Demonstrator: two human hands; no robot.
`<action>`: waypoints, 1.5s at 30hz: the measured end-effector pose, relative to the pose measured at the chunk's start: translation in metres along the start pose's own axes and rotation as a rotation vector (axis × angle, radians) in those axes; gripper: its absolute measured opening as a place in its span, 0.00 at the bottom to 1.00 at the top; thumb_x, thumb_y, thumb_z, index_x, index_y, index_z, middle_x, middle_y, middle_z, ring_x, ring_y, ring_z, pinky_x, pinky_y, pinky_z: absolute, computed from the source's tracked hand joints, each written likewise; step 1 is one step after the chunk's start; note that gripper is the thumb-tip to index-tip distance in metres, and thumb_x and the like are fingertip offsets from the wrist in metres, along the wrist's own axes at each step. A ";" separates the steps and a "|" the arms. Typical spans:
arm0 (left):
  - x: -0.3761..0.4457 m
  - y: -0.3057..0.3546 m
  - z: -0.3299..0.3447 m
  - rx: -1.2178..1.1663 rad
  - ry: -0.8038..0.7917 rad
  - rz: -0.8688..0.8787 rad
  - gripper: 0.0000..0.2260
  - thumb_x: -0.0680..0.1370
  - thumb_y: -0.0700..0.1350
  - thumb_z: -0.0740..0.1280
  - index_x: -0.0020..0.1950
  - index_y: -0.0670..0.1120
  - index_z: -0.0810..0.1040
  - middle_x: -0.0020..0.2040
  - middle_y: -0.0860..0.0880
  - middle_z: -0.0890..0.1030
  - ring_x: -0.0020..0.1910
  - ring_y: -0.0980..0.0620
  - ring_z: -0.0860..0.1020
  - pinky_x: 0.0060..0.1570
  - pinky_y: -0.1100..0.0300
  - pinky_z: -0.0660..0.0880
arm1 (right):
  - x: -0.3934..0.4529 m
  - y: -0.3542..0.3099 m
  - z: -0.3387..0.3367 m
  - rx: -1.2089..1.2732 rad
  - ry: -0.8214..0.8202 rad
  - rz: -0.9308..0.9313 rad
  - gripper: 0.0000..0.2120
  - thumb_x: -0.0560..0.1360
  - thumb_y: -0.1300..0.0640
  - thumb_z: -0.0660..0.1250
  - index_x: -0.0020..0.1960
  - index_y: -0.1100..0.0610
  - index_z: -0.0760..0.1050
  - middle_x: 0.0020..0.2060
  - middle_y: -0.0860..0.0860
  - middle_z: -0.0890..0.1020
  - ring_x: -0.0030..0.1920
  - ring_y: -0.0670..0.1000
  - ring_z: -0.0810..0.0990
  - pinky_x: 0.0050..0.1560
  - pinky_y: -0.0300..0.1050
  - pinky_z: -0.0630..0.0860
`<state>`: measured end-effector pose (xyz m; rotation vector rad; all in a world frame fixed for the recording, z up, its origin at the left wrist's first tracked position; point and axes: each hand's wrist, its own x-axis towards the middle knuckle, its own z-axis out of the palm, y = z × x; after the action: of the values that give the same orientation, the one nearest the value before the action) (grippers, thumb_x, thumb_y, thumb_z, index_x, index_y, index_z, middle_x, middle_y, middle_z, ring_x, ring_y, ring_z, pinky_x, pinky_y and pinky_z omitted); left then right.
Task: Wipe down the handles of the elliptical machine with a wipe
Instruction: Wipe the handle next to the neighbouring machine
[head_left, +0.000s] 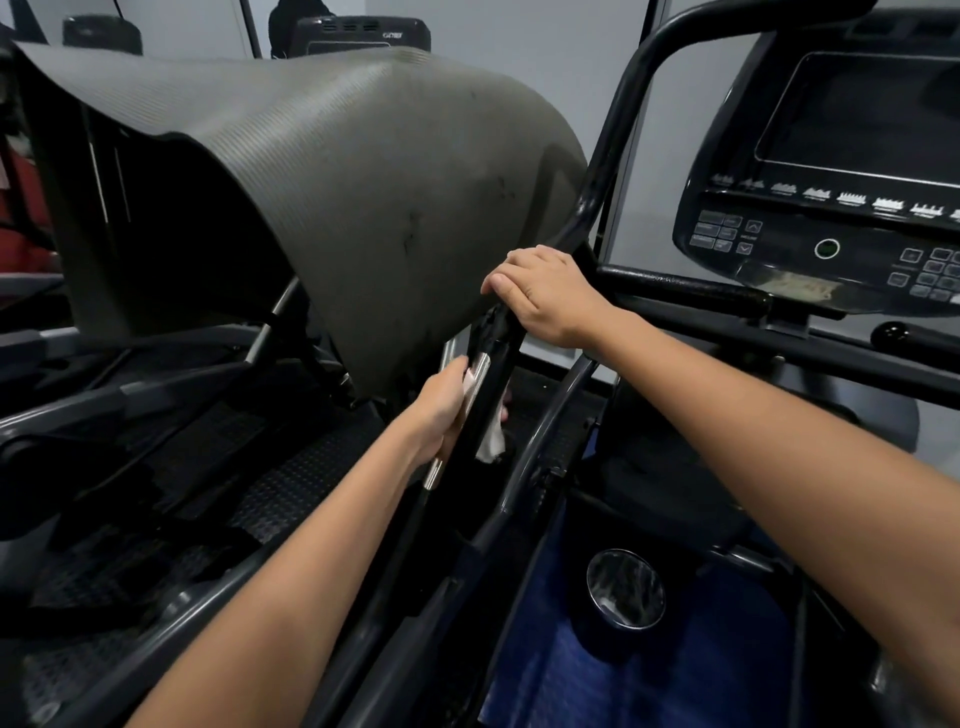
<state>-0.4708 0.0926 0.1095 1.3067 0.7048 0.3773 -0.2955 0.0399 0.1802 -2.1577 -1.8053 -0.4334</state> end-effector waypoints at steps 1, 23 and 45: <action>-0.002 -0.010 -0.005 -0.005 -0.004 -0.010 0.22 0.83 0.49 0.53 0.47 0.36 0.81 0.35 0.39 0.82 0.30 0.46 0.79 0.35 0.56 0.78 | 0.000 0.001 0.001 -0.001 0.005 -0.004 0.19 0.85 0.47 0.48 0.59 0.45 0.78 0.54 0.46 0.77 0.61 0.52 0.72 0.68 0.47 0.59; -0.045 -0.051 -0.034 0.357 -0.081 0.216 0.20 0.75 0.60 0.60 0.36 0.43 0.73 0.35 0.49 0.77 0.36 0.50 0.73 0.43 0.49 0.69 | 0.002 0.010 -0.004 0.024 -0.027 -0.056 0.21 0.83 0.43 0.47 0.62 0.44 0.77 0.60 0.44 0.76 0.67 0.50 0.70 0.69 0.47 0.58; 0.014 0.020 0.023 0.711 0.131 0.568 0.13 0.84 0.53 0.59 0.57 0.43 0.73 0.48 0.52 0.77 0.53 0.47 0.76 0.45 0.61 0.66 | -0.001 0.035 -0.016 0.307 -0.043 0.147 0.22 0.86 0.48 0.48 0.73 0.53 0.71 0.74 0.50 0.68 0.78 0.49 0.58 0.73 0.38 0.50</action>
<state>-0.4422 0.0889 0.1269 2.1840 0.5831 0.7127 -0.2621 0.0266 0.1935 -2.0769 -1.5986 -0.0707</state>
